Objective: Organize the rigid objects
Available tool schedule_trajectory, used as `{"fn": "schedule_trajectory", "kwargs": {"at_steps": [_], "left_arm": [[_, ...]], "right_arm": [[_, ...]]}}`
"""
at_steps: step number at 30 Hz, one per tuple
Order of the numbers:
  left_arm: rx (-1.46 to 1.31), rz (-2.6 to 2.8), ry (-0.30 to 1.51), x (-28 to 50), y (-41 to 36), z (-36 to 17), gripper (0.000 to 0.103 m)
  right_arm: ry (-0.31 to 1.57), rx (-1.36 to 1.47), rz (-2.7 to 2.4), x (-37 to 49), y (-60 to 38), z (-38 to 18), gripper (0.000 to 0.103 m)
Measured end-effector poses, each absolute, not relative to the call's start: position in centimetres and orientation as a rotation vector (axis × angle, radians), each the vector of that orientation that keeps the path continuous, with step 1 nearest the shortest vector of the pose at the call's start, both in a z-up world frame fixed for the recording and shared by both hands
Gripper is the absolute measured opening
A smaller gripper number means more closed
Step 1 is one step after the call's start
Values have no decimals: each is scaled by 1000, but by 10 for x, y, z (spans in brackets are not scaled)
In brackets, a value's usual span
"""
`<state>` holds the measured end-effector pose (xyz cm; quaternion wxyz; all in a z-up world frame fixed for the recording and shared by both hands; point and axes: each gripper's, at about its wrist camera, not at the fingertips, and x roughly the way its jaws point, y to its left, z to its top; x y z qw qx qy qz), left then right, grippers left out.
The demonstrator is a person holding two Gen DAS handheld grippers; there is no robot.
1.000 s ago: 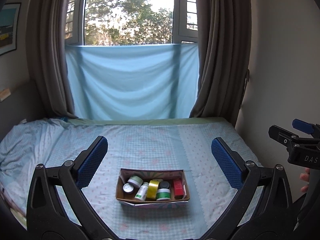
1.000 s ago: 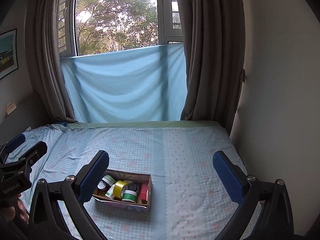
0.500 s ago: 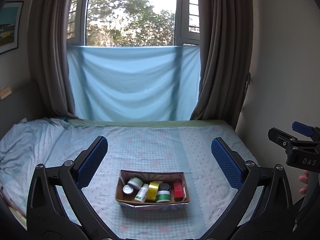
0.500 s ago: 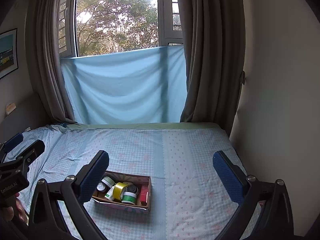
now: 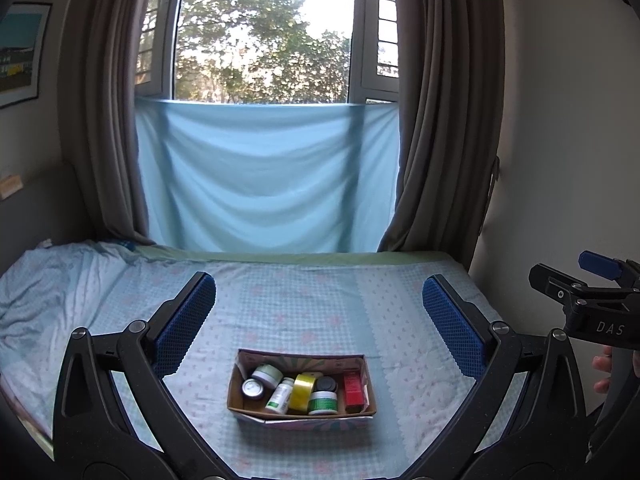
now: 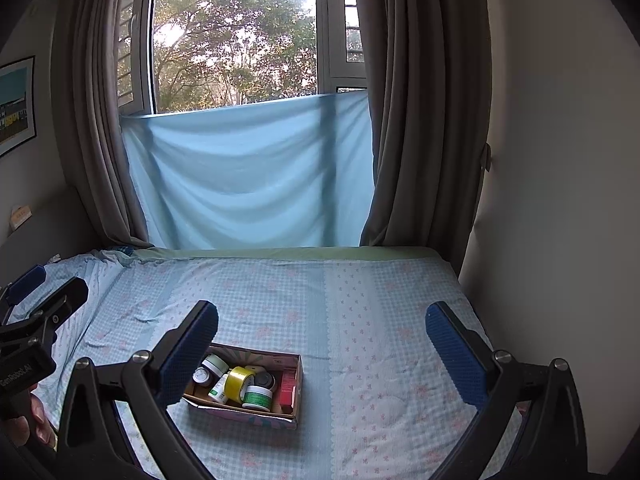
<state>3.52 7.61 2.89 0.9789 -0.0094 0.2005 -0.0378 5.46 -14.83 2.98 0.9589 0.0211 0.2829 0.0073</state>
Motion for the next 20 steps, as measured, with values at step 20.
{"fn": "schedule_trajectory", "kwargs": {"at_steps": [20], "left_arm": [[11,4,382,46,74,26,103]], "right_arm": [[617,65,30,70,-155,13,103]]}}
